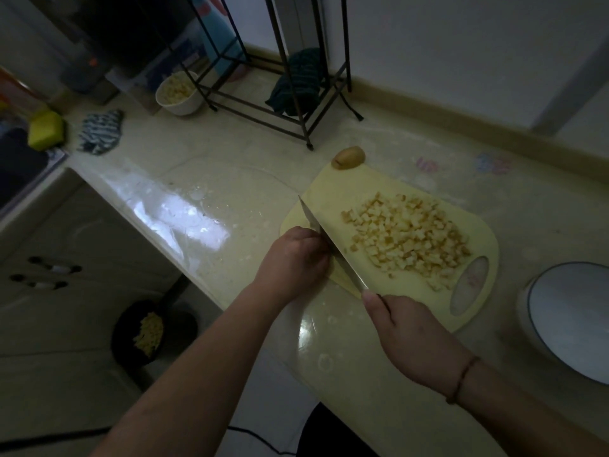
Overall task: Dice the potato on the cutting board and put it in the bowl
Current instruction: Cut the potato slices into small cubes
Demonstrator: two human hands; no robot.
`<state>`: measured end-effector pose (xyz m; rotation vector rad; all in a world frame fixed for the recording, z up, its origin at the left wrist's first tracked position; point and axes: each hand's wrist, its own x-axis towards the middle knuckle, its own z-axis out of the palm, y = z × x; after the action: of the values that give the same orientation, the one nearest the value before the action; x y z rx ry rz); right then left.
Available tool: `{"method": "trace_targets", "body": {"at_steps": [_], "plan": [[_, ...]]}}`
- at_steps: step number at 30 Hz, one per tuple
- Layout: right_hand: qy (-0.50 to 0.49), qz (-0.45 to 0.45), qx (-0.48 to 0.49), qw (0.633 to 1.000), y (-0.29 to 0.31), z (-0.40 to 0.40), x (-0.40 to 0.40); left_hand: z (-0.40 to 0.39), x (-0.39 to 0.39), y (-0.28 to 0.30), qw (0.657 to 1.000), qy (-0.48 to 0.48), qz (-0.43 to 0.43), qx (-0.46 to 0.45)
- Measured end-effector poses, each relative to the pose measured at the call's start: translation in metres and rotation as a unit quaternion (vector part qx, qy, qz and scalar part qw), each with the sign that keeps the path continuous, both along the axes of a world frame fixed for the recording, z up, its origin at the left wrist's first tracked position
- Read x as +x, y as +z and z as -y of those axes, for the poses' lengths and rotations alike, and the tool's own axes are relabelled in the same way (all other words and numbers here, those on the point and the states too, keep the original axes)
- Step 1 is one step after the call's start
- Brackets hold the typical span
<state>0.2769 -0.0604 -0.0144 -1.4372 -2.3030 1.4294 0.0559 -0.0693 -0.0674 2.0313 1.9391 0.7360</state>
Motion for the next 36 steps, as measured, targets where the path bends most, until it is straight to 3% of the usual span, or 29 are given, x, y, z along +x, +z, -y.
{"method": "trace_targets", "body": {"at_steps": [11, 17, 22, 24, 27, 30, 32, 34, 36], "plan": [[-0.097, -0.025, -0.111, 0.989, -0.003, -0.005, 0.045, 0.002, 0.010, -0.008, 0.999, 0.026, 0.002, 0.030], [-0.157, -0.068, -0.295, 0.940, 0.002, -0.010, 0.051, -0.033, 0.032, -0.010, 0.999, 0.021, 0.013, 0.034], [-0.153, -0.075, -0.323, 0.931, 0.012, -0.013, 0.053, -0.030, 0.032, -0.001, 0.999, 0.034, 0.027, 0.024], [-0.142, -0.072, -0.279, 0.947, 0.024, -0.012, 0.055, -0.026, 0.031, 0.009, 0.999, 0.043, 0.031, 0.009], [-0.062, 0.005, -0.062, 0.996, 0.037, -0.009, 0.062, -0.021, 0.025, 0.026, 0.990, 0.122, 0.043, 0.061], [0.008, 0.111, 0.094, 0.989, 0.035, -0.002, 0.071, -0.018, 0.021, 0.049, 0.956, 0.230, 0.118, 0.141], [0.047, 0.175, 0.170, 0.969, 0.033, 0.004, 0.073, -0.019, 0.023, 0.065, 0.968, 0.174, 0.123, 0.133], [0.075, 0.215, 0.202, 0.953, 0.035, 0.009, 0.072, -0.022, 0.025, 0.075, 0.995, 0.021, 0.071, 0.065], [0.093, 0.246, 0.224, 0.939, 0.037, 0.011, 0.069, -0.028, 0.027, 0.076, 0.996, -0.088, 0.014, -0.017]]}}
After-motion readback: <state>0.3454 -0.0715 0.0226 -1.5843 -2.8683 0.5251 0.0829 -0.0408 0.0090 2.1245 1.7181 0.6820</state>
